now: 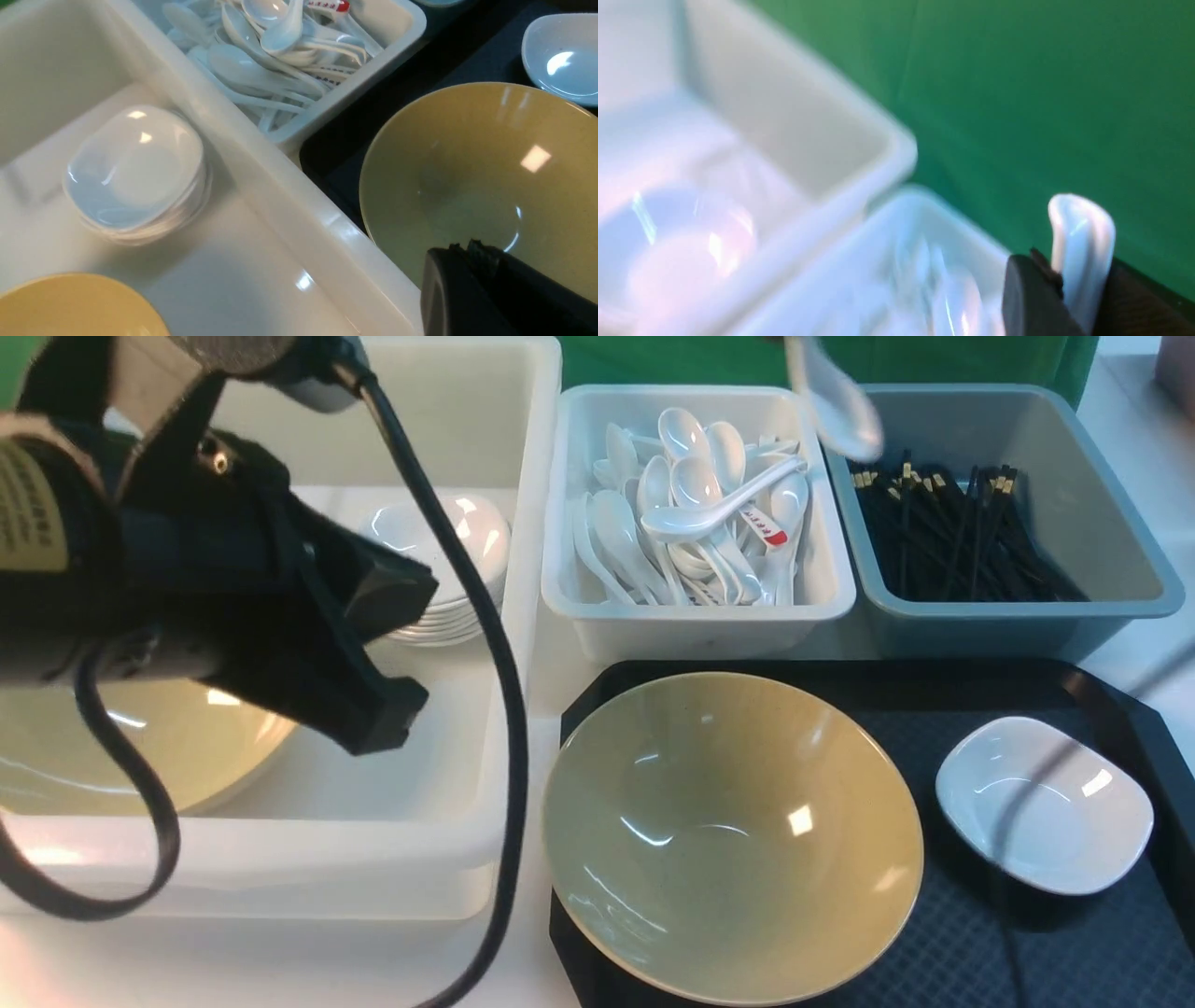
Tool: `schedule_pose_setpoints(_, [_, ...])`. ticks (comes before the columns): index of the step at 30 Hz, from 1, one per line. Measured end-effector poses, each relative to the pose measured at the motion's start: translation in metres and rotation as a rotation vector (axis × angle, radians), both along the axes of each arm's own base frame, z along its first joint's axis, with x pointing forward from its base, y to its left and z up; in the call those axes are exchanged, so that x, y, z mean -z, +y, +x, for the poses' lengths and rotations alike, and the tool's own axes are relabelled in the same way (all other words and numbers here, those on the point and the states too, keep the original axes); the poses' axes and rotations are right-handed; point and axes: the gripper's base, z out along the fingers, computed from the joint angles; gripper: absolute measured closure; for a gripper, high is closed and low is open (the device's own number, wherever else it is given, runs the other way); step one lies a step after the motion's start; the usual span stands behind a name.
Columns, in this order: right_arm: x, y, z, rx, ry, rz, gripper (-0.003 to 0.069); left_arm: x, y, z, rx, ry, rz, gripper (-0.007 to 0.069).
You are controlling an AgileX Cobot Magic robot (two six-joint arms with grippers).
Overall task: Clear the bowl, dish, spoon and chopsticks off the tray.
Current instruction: Use the right arm to put the soup spoon into the small storage box in the middle, then use the left arm to grab the yellow noodle bowl on the left
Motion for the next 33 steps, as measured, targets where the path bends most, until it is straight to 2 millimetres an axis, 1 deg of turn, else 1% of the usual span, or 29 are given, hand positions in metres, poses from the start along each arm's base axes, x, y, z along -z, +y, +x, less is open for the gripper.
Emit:
schedule_pose_setpoints(1, [0.013, 0.012, 0.015, 0.002, 0.001, 0.022, 0.0485, 0.002, 0.000, -0.002, -0.009, 0.037, -0.014, 0.0633])
schedule_pose_setpoints(2, [0.018, 0.017, 0.023, 0.004, 0.003, 0.032, 0.0481, 0.002, -0.001, -0.003, -0.011, 0.058, -0.021, 0.0633])
schedule_pose_setpoints(3, [0.020, 0.019, 0.024, 0.005, 0.008, 0.041, 0.0480, 0.003, 0.000, -0.003, -0.015, 0.069, -0.023, 0.0633])
schedule_pose_setpoints(5, [0.031, 0.027, 0.041, 0.012, 0.037, 0.083, 0.0429, 0.006, -0.001, -0.006, -0.018, 0.121, -0.027, 0.0633])
schedule_pose_setpoints(6, [0.032, 0.028, 0.043, 0.013, 0.043, 0.092, 0.0413, 0.006, -0.001, -0.007, -0.018, 0.130, -0.026, 0.0633])
schedule_pose_setpoints(7, [0.033, 0.031, 0.047, 0.008, 0.070, 0.114, 0.0335, 0.008, 0.000, -0.009, -0.019, 0.162, -0.023, 0.0633])
schedule_pose_setpoints(8, [0.029, 0.033, 0.046, -0.007, 0.095, 0.118, 0.0273, 0.009, 0.000, -0.010, -0.027, 0.177, -0.022, 0.0633])
schedule_pose_setpoints(9, [0.024, 0.033, 0.044, -0.024, 0.121, 0.112, 0.0223, 0.009, 0.000, -0.010, -0.035, 0.187, -0.024, 0.0632])
schedule_pose_setpoints(10, [0.024, 0.033, 0.044, -0.027, 0.128, 0.112, 0.0214, 0.009, 0.000, -0.010, -0.038, 0.189, -0.026, 0.0632])
schedule_pose_setpoints(11, [0.013, 0.034, 0.036, -0.060, 0.172, 0.099, 0.0155, 0.010, 0.000, -0.010, -0.050, 0.200, -0.034, 0.0631])
schedule_pose_setpoints(12, [0.000, 0.032, 0.028, -0.088, 0.198, 0.084, 0.0123, 0.010, 0.000, -0.009, -0.059, 0.208, -0.039, 0.0629])
schedule_pose_setpoints(13, [-0.007, 0.030, 0.021, -0.115, 0.240, 0.060, 0.0100, 0.011, -0.001, -0.007, -0.067, 0.211, -0.035, 0.0625])
schedule_pose_setpoints(14, [-0.021, 0.025, 0.010, -0.139, 0.264, 0.038, 0.0088, 0.013, -0.003, -0.004, -0.072, 0.220, -0.025, 0.0615])
schedule_pose_setpoints(15, [-0.023, 0.025, 0.007, -0.144, 0.272, 0.031, 0.0086, 0.013, -0.003, -0.004, -0.072, 0.219, -0.026, 0.0615])
schedule_pose_setpoints(16, [-0.034, 0.020, -0.004, -0.163, 0.297, 0.000, 0.0084, 0.014, -0.006, 0.000, -0.074, 0.233, -0.014, 0.0600])
schedule_pose_setpoints(18, [-0.064, 0.003, -0.037, -0.180, 0.349, -0.078, 0.0102, 0.017, -0.020, 0.015, -0.073, 0.293, 0.028, 0.0541])
schedule_pose_setpoints(19, [-0.069, -0.001, -0.046, -0.178, 0.371, -0.109, 0.0115, 0.020, -0.025, 0.020, -0.068, 0.318, 0.050, 0.0517])
schedule_pose_setpoints(21, [-0.088, -0.015, -0.071, -0.156, 0.401, -0.161, 0.0150, 0.021, -0.040, 0.035, -0.039, 0.360, 0.084, 0.0454])
schedule_pose_setpoints(22, [-0.095, -0.023, -0.083, -0.125, 0.417, -0.174, 0.0176, 0.025, -0.050, 0.046, -0.016, 0.384, 0.115, 0.0407])
schedule_pose_setpoints(23, [-0.106, -0.031, -0.097, -0.096, 0.407, -0.176, 0.0200, 0.025, -0.059, 0.055, 0.012, 0.384, 0.127, 0.0358])
schedule_pose_setpoints(25, [-0.112, -0.042, -0.118, -0.069, 0.411, -0.182, 0.0247, 0.031, -0.076, 0.075, 0.053, 0.385, 0.162, 0.0285])
schedule_pose_setpoints(26, [-0.116, -0.044, -0.124, -0.067, 0.404, -0.179, 0.0252, 0.030, -0.078, 0.077, 0.058, 0.376, 0.160, 0.0277])
schedule_pose_setpoints(27, [-0.118, -0.053, -0.144, -0.058, 0.408, -0.179, 0.0289, 0.038, -0.092, 0.094, 0.093, 0.367, 0.192, 0.0214])
schedule_pose_setpoints(29, [-0.117, -0.063, -0.167, -0.050, 0.426, -0.177, 0.0330, 0.045, -0.104, 0.108, 0.115, 0.360, 0.213, 0.0169])
schedule_pose_setpoints(30, [-0.116, -0.064, -0.170, -0.051, 0.429, -0.178, 0.0334, 0.049, -0.106, 0.112, 0.116, 0.367, 0.221, 0.0160])
schedule_pose_setpoints(31, [-0.111, -0.072, -0.191, -0.050, 0.445, -0.182, 0.0368, 0.056, -0.116, 0.123, 0.124, 0.371, 0.235, 0.0135])
schedule_pose_setpoints(33, [-0.102, -0.082, -0.217, -0.049, 0.464, -0.187, 0.0406, 0.071, -0.128, 0.138, 0.127, 0.393, 0.257, 0.0118])
